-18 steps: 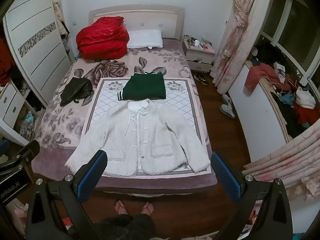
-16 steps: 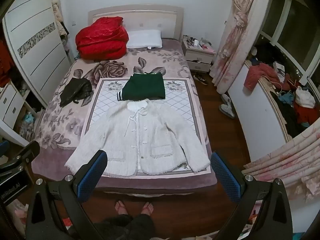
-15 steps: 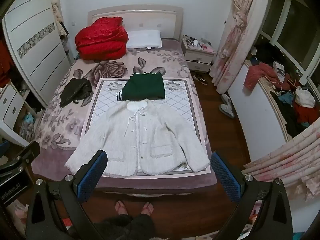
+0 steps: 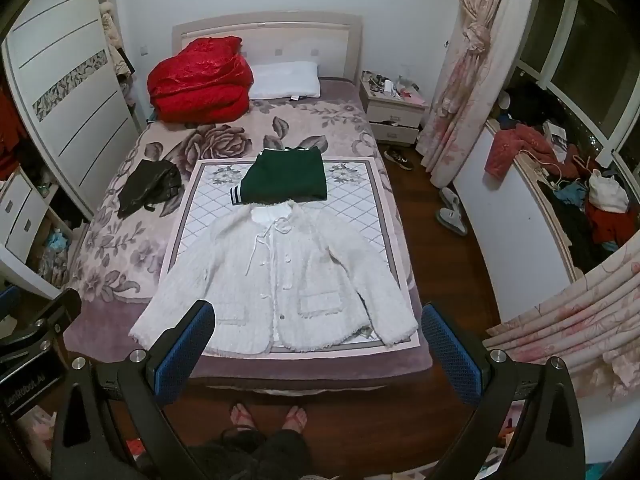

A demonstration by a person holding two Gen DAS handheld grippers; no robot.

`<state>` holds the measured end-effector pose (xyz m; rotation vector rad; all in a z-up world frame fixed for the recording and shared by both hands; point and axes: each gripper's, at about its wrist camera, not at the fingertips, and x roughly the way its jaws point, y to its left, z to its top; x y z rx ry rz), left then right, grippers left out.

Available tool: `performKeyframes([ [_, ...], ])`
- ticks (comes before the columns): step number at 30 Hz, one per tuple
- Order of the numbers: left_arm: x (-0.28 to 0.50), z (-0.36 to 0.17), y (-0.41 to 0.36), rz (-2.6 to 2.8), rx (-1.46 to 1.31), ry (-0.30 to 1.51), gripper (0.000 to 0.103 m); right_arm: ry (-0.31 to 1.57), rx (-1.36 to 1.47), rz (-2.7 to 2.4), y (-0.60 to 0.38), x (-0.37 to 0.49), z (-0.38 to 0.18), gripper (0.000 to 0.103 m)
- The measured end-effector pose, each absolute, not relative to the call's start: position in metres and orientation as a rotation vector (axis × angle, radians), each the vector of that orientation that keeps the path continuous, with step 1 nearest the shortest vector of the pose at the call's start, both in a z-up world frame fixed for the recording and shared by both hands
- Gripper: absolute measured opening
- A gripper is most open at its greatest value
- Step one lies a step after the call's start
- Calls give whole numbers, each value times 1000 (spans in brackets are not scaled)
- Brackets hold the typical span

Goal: Fold large clothes

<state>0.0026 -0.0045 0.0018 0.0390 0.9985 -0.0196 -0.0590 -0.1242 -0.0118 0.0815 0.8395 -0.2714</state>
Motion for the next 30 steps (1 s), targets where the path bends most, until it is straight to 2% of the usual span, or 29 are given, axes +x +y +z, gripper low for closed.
performKeyframes([
  [30,6,13,2,-11,46,979,103,840,74,-280,-131,-61,-6,103],
])
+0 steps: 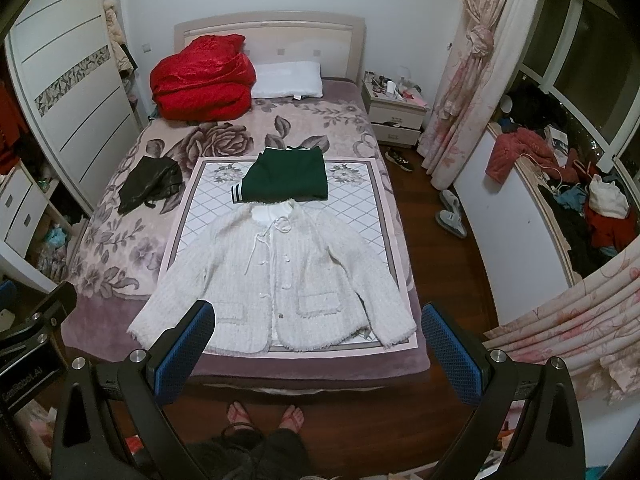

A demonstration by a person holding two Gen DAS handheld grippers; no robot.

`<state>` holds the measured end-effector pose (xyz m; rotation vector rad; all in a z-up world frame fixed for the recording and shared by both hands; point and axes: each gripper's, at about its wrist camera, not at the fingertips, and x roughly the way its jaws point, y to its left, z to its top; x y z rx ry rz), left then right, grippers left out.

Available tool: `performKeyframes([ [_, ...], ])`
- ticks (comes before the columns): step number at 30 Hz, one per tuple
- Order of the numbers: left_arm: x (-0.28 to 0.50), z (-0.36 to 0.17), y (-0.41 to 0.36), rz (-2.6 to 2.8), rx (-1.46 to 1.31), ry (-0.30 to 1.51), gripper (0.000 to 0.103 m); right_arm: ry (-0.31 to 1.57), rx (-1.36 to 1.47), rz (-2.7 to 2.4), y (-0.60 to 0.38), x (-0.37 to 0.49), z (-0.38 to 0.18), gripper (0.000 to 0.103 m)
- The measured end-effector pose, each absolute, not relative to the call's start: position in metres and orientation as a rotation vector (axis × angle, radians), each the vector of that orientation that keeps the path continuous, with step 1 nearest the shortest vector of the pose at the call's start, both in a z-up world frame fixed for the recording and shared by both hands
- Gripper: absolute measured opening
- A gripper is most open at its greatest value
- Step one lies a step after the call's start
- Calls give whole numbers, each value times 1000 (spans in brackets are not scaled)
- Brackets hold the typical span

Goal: Fold large clothes

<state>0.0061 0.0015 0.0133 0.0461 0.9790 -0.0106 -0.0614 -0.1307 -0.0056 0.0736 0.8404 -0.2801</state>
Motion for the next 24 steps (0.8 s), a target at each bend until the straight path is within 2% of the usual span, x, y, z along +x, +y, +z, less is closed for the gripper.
performKeyframes([
  [24,9,16,-2,-11,50,970,103,833,69,-281,-130,-59,5,103],
])
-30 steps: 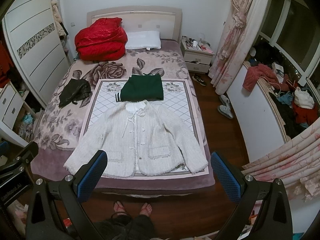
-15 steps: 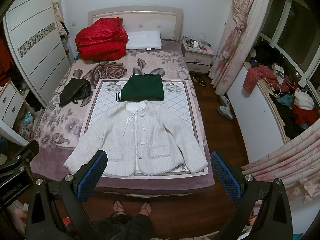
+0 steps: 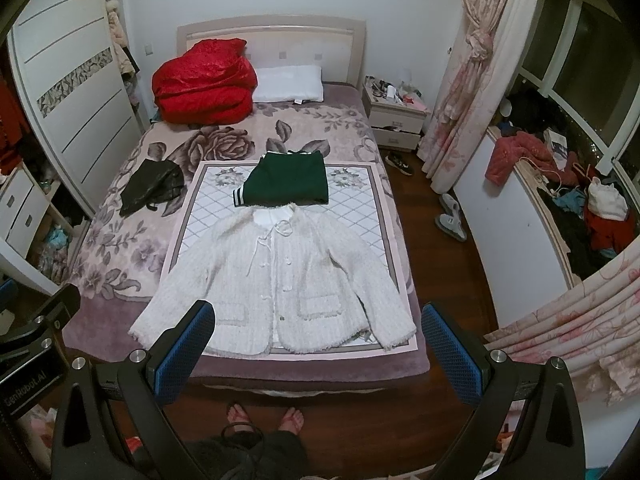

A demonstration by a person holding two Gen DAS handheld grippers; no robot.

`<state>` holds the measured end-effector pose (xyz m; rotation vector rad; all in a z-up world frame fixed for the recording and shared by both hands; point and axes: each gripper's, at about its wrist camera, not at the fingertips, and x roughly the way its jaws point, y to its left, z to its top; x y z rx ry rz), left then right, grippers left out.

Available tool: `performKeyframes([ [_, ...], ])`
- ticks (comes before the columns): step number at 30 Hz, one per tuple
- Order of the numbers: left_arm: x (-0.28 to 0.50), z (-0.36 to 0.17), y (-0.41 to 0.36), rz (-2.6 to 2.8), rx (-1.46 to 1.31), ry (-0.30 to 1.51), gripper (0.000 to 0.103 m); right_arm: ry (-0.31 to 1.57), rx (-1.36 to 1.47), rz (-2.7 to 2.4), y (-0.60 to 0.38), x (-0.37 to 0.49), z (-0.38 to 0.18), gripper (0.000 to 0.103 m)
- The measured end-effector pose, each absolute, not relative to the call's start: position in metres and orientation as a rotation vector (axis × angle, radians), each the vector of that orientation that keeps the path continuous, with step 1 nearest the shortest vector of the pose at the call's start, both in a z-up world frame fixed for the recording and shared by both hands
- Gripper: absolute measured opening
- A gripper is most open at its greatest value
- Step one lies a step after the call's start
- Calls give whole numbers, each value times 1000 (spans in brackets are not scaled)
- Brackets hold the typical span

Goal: Fold large clothes

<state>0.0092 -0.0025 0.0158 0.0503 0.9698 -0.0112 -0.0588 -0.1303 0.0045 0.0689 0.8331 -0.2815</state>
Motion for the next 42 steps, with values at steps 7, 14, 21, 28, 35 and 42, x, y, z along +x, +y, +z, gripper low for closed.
performKeyframes([
  [7,7,16,-4,-11,52,969,103,835,70,-281,-131,-58,7,103],
  [14,5,15,-6,-16,53,967,103,834,69,-281,-130,-59,10,103],
  [21,4,14,-11,-21,54,969,103,835,73,-278,-131,-59,12,103],
  [28,12,8,-16,-52,44,981,103,834,88,-289,-133,-59,13,103],
  [35,65,-35,-36,47,146,853,103,850,223,-366,-174,-26,-53,103],
  [42,140,-154,-79,57,236,922,103,1028,679,-471,-301,2,-224,58],
])
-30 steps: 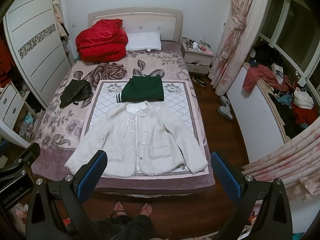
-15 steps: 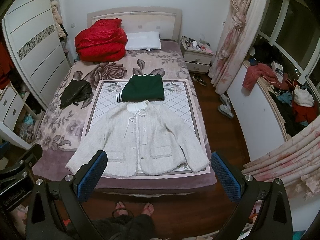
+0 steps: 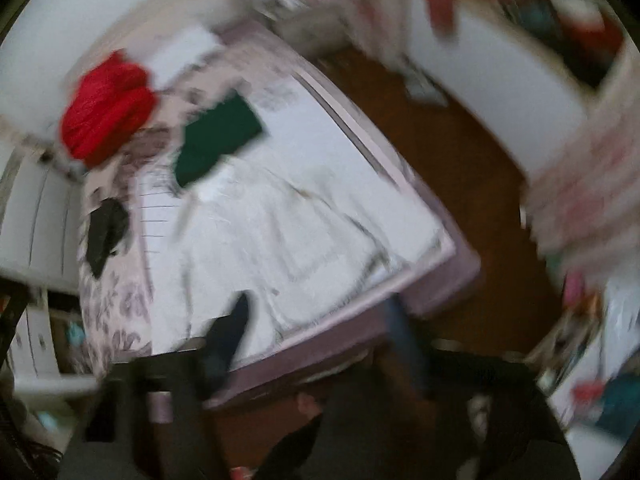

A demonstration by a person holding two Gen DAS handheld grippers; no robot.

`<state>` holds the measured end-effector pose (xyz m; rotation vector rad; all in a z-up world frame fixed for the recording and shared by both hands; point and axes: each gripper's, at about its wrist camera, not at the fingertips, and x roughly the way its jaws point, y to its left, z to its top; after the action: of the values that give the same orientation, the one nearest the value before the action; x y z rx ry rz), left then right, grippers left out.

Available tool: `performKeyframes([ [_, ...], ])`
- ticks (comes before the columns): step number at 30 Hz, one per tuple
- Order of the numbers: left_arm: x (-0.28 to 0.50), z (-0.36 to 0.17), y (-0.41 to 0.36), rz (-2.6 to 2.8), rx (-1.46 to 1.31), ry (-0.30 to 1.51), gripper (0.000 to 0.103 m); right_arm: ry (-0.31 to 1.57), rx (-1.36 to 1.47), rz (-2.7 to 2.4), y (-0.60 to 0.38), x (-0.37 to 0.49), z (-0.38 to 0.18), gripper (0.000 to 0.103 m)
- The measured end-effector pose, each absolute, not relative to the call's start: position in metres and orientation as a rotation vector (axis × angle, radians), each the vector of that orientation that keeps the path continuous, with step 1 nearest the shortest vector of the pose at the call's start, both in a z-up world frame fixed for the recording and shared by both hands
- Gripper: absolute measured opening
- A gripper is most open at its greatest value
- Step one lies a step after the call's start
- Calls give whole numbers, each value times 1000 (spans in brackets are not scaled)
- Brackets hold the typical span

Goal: Fold large clothes
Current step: 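Lower both grippers onto the white cardigan's front hem and grasp it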

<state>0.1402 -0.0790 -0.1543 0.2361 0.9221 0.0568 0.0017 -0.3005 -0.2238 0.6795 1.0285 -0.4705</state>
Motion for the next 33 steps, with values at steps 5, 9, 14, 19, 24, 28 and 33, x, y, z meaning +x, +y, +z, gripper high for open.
performKeyframes([
  [5,185,-264,-119,60,306,1057,103,1043,983,-499,-384,8,-377,72],
  [9,207,-363,-151,80,381,1158,103,1050,1188,-535,-440,27,-505,74],
  [14,216,-449,-167,148,449,1258,103,1130,1288,-510,-458,65,-605,74],
  [19,222,-499,-144,269,451,1332,103,1251,1195,-235,-380,132,-632,74],
  [24,220,-540,-106,352,513,1359,103,1350,864,-81,-273,212,-640,74],
  [28,214,-573,-78,362,520,1397,103,1495,560,-41,-195,264,-681,74],
  [33,203,-601,-51,356,487,1453,103,1439,288,-127,-149,275,-682,8],
])
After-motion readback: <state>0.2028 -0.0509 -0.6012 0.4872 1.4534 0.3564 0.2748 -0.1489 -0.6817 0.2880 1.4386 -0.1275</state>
